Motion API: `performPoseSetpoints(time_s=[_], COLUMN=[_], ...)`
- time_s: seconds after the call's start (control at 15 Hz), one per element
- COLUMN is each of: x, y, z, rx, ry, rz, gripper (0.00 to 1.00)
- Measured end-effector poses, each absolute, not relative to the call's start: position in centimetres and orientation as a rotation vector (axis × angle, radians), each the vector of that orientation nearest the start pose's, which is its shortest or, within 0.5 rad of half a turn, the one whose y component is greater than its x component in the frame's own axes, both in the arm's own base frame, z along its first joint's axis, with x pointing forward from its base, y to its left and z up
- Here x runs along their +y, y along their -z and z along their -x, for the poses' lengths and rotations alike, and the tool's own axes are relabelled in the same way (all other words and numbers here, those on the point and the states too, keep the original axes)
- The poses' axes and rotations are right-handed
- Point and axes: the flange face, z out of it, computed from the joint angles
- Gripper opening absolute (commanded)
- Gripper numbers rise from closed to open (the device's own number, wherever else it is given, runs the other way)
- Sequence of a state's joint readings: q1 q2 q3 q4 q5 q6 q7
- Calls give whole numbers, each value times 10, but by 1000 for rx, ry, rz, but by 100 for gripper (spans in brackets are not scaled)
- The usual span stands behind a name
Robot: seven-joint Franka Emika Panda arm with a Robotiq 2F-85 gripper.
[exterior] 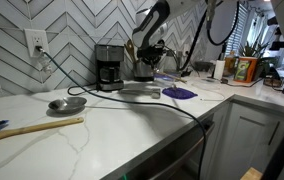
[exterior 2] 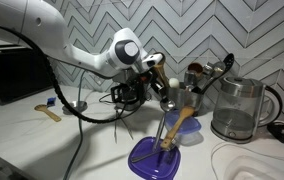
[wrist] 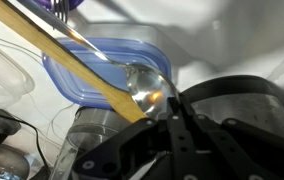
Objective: Pick up the metallic cooking spoon from the blue lid and put it in the utensil holding bucket
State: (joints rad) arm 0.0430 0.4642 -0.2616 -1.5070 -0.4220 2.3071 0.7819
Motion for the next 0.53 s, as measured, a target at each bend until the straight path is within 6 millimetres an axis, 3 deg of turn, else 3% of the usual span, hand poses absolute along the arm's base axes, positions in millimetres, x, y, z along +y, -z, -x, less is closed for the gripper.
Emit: performPoseSetpoints(time_s=[0.2,0.53], x=[-131,-127], y=[-477,-570], z=[-708,-704], rx=[1195,1182], ry=[890,1260], rz=[3134,2878], gripper=[1,1])
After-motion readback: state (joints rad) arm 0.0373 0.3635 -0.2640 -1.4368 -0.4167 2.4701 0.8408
